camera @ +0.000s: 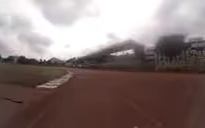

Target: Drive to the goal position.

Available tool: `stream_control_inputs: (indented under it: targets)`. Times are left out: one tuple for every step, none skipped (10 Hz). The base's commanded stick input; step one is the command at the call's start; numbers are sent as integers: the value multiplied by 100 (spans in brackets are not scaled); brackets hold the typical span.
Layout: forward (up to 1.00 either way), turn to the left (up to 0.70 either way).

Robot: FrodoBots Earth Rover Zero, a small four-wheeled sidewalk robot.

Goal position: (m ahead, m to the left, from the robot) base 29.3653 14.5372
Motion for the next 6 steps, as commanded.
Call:
stream_control_inputs:
  targets:
    - [100, 0]
    - [100, 0]
    - [100, 0]
    - [100, 0]
    - [100, 0]
    - [100, 0]
